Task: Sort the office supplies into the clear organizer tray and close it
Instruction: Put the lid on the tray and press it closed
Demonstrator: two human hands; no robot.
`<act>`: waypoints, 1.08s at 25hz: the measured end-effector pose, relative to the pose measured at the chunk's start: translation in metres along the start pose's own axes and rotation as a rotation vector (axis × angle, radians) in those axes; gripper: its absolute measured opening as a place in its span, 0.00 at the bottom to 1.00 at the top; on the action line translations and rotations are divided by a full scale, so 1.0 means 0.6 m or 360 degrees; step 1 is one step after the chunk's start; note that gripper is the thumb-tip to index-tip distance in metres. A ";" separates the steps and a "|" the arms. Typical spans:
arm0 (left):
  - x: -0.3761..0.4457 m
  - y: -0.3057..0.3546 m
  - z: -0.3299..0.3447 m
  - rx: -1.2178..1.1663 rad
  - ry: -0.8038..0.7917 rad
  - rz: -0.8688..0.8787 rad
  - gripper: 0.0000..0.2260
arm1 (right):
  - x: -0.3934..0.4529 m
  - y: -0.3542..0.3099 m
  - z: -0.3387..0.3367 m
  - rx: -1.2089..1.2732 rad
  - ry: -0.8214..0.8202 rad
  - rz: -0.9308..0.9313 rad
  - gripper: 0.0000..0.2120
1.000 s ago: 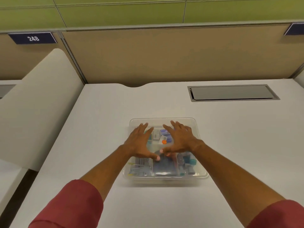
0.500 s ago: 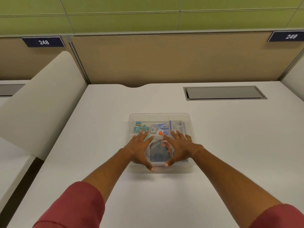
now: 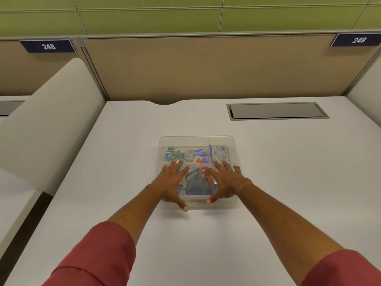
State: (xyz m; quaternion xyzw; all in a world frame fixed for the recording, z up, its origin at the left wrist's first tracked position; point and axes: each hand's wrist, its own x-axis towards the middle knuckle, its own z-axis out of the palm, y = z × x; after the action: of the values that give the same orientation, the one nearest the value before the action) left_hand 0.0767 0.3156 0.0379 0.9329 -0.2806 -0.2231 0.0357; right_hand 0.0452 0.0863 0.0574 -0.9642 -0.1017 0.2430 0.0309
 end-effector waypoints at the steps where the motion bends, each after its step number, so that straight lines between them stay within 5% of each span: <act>1: -0.002 -0.001 -0.002 -0.0033 -0.0004 0.0004 0.61 | -0.001 0.000 0.000 0.0010 0.0006 -0.0003 0.54; 12: -0.068 -0.094 -0.042 -0.0109 -0.0016 -0.0142 0.57 | -0.023 0.100 -0.013 0.0039 -0.0092 0.0131 0.59; 27: -0.072 -0.091 -0.035 -0.0064 -0.0062 -0.0234 0.56 | -0.023 0.109 0.000 0.0019 -0.0057 0.0133 0.60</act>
State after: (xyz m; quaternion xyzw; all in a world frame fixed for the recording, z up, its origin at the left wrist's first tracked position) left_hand 0.0815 0.3833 0.0634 0.9455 -0.2073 -0.2489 0.0323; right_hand 0.0455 0.0194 0.0567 -0.9629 -0.0605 0.2620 0.0246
